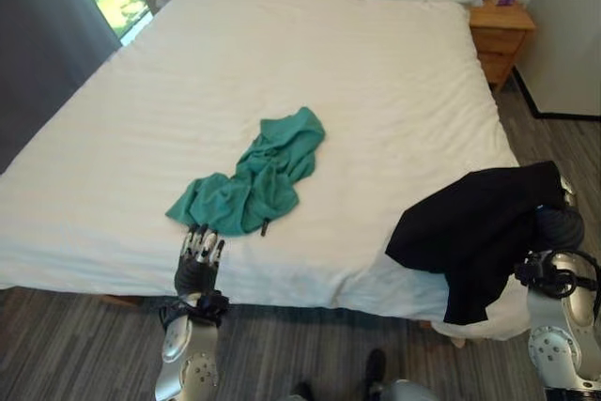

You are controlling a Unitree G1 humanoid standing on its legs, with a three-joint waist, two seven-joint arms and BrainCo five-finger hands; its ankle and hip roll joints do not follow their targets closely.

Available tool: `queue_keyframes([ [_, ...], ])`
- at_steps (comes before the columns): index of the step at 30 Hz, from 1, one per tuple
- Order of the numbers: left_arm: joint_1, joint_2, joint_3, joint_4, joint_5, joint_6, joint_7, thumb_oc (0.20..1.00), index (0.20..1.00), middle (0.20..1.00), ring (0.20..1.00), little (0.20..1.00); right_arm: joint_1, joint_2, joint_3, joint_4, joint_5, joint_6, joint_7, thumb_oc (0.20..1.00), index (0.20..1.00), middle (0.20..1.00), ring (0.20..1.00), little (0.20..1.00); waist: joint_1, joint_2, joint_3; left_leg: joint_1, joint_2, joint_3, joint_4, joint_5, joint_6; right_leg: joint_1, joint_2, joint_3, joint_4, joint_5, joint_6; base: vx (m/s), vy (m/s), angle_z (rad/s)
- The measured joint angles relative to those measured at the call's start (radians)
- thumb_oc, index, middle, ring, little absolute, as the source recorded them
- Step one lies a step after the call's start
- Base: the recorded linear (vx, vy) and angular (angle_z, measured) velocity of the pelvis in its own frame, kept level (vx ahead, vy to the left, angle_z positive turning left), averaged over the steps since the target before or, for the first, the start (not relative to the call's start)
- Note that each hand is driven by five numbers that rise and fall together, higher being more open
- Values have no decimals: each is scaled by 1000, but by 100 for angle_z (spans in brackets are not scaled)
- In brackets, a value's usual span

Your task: Pick up bed clothes into laundry basket.

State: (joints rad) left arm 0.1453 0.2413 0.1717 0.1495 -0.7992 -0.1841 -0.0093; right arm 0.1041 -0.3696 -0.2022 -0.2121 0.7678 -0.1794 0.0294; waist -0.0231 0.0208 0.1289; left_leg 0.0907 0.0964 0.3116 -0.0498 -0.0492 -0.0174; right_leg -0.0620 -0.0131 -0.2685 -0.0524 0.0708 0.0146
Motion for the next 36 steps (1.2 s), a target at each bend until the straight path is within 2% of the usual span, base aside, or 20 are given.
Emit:
queue_keyframes([
  [4, -11, 59, 2, 3, 125, 25, 34, 1000, 1000, 1000, 1000, 1000, 16, -4, 4, 22, 0, 26, 4, 200, 200, 200, 200, 200, -1, 6, -2, -20, 0, -31, 84, 2, -9, 8, -9, 8, -7, -5, -7, -23, -55, -2],
  [5, -26, 76, 1, 4, 146, 35, 41, 1000, 1000, 1000, 1000, 1000, 11, 0, 7, 31, 1, 27, 3, 200, 200, 200, 200, 200, -1, -10, 7, -43, -3, -51, 146, 2, -10, 12, -19, 21, -9, -9, -14, -10, 24, -11],
  [6, -36, 98, 1, 2, 153, 36, 46, 1000, 1000, 1000, 1000, 1000, 0, 4, 17, 35, 8, 30, 2, 200, 200, 200, 200, 200, 9, -30, 18, -78, -17, -86, 232, 3, -11, 15, -29, 55, -8, -10, -16, 35, 46, -72],
  [7, -36, 143, 3, 3, 184, 38, 49, 1000, 1000, 1000, 1000, 1000, -25, 0, 42, 33, 25, 34, 6, 200, 200, 200, 200, 200, 42, -59, 28, -126, -34, -210, 286, -13, -45, 12, -54, 97, -6, -3, -33, 78, 73, -81],
  [9, -40, 196, 1, 10, 232, 45, 47, 1000, 1000, 1000, 1000, 1000, -46, -8, 43, 34, 38, 36, 6, 200, 200, 200, 200, 200, 28, -53, 28, -141, -24, -292, 217, -15, -48, 9, -56, 99, -14, -4, -33, 132, 101, -42],
  [11, -50, 288, -10, 28, 303, 65, 31, 1000, 1000, 1000, 1000, 1000, -43, -21, 40, 33, 39, 38, 17, 200, 200, 200, 200, 200, 1, -47, 29, -144, -8, -273, 152, -15, -48, 10, -59, 100, -24, -9, -25, 97, 70, -2],
  [12, -79, 357, -5, 64, 363, 69, 26, 1000, 1000, 1000, 1000, 1000, -24, -48, 21, 32, 39, 41, 25, 200, 200, 200, 200, 200, -3, -18, 26, -157, 6, -257, 106, -16, -37, 11, -46, 95, -31, -8, -12, 91, 95, -5],
  [14, -132, 450, -26, 102, 530, 87, 32, 1000, 1000, 1000, 1000, 1000, -17, -76, -8, 50, 38, 41, 27, 200, 200, 200, 200, 200, -5, 40, 23, -151, 27, -274, 52, 1, -45, 0, -7, 96, -43, 1, 8, 74, 110, -36],
  [15, -147, 498, 19, 108, 630, 99, 46, 1000, 1000, 1000, 1000, 1000, -12, -75, -5, 53, 37, 52, 34, 200, 200, 200, 200, 200, 19, 56, 27, -154, 36, -252, 36, 21, -49, -11, -5, 106, -29, 3, 22, 80, 144, -54],
  [16, -160, 519, 24, 113, 689, 101, 60, 1000, 1000, 1000, 1000, 1000, 2, -72, -11, 53, 37, 51, 43, 200, 200, 200, 200, 200, 14, 55, 29, -154, 34, -242, 30, 24, -49, -25, -12, 105, 8, -1, 24, 134, 202, -29],
  [18, -190, 584, 14, 145, 786, 104, 81, 1000, 1000, 1000, 1000, 1000, 22, -50, -20, 60, 37, 50, 44, 200, 200, 200, 200, 200, -7, 34, 26, -123, 2, -234, -4, 50, -51, -22, -40, 109, 19, 5, 21, 142, 146, 12],
  [19, -207, 642, 3, 193, 862, 107, 88, 1000, 1000, 1000, 1000, 1000, 30, -32, -21, 64, 37, 50, 44, 200, 200, 200, 200, 200, -5, 34, 21, -92, 0, -214, -41, 65, -45, -15, -44, 124, 16, 6, 22, 88, 83, -19],
  [22, -232, 702, 0, 229, 924, 122, 110, 1000, 1000, 1000, 1000, 1000, 62, -32, -17, 62, 37, 49, 44, 200, 200, 200, 200, 200, -11, 39, 16, -78, -13, -201, -48, 86, -36, 13, -54, 137, -21, 19, 37, 68, 103, -18],
  [27, -345, 815, -123, 363, 1062, 153, 102, 1000, 1000, 1000, 1000, 1000, 74, -34, 70, 61, 36, 71, 47, 200, 200, 200, 200, 200, -9, 19, 9, -86, -27, -170, -45, 93, -27, 7, -65, 159, -47, 41, 49, 8, 68, -11],
  [28, -392, 837, -176, 428, 1089, 153, 92, 1000, 1000, 1000, 1000, 1000, 77, -35, 84, 61, 36, 81, 47, 200, 200, 200, 200, 200, -15, 14, 6, -94, -32, -156, -43, 93, -26, -5, -65, 169, -46, 43, 50, -49, 48, -11],
  [31, -463, 834, -236, 514, 1089, 163, 82, 1000, 1000, 1000, 1000, 1000, 69, -35, 99, 61, 36, 85, 48, 200, 200, 200, 200, 200, -30, 11, 8, -110, -36, -152, -43, 93, -26, -24, -70, 172, -46, 45, 54, -52, 35, -7],
  [33, -543, 828, -310, 618, 1092, 168, 79, 1000, 1000, 1000, 1000, 1000, 71, -37, 114, 63, 36, 85, 49, 200, 200, 200, 200, 200, -46, -2, 15, -140, -35, -134, -43, 93, -26, -62, -70, 184, -46, 55, 53, -110, 40, -16],
  [36, -585, 826, -375, 643, 1099, 166, 77, 1000, 1000, 1000, 1000, 1000, 65, -40, 117, 62, 37, 83, 56, 200, 200, 200, 200, 200, -59, -8, 37, -191, -36, -124, -44, 99, -21, -119, -72, 197, -46, 70, 54, -94, 17, -16],
])
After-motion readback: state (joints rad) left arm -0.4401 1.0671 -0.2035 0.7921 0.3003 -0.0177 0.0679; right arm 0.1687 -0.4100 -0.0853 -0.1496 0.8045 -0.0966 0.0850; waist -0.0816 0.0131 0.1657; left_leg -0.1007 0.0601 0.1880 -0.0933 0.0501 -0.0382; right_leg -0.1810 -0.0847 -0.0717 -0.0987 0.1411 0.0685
